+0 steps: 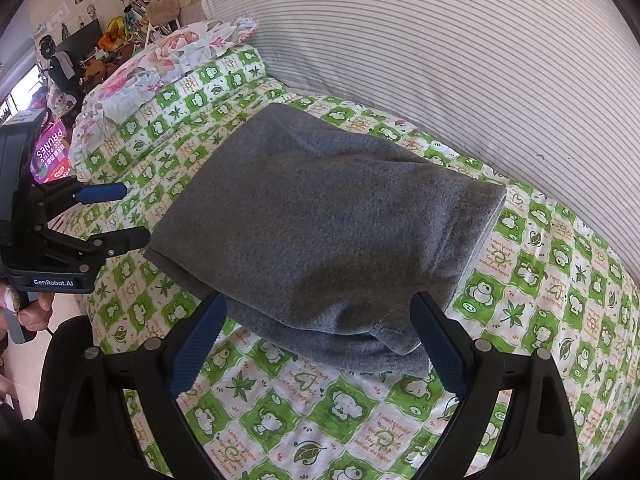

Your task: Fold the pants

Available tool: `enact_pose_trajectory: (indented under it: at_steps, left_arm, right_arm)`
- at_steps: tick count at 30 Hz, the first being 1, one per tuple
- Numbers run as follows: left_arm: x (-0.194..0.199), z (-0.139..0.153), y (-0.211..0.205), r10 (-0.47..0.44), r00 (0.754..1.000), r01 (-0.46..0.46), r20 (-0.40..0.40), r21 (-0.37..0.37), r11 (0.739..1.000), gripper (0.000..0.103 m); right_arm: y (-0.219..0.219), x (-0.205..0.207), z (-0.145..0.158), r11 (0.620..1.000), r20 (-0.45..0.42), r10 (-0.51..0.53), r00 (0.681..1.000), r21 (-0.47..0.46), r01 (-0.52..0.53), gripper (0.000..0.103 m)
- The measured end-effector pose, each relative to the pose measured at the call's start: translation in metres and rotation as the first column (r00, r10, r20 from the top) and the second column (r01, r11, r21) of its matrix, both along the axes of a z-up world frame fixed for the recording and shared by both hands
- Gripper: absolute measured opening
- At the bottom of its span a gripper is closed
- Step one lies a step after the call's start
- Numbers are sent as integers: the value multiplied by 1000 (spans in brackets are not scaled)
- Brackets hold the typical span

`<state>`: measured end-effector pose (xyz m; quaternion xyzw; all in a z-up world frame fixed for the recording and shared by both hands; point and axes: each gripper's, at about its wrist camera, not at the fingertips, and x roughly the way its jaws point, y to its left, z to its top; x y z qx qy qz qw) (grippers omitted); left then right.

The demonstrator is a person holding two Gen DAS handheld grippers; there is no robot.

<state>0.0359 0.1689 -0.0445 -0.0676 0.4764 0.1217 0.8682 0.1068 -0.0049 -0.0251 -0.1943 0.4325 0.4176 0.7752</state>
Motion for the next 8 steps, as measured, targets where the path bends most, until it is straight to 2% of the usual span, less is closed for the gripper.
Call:
enact_pose_trajectory:
  at_steps: [8]
  left_arm:
    - [4,1,0,1,1000,-1,-8,-18,1000,81]
  right_arm:
    - [-4,-1,3,1000,-8,-12,1000,15,13,94]
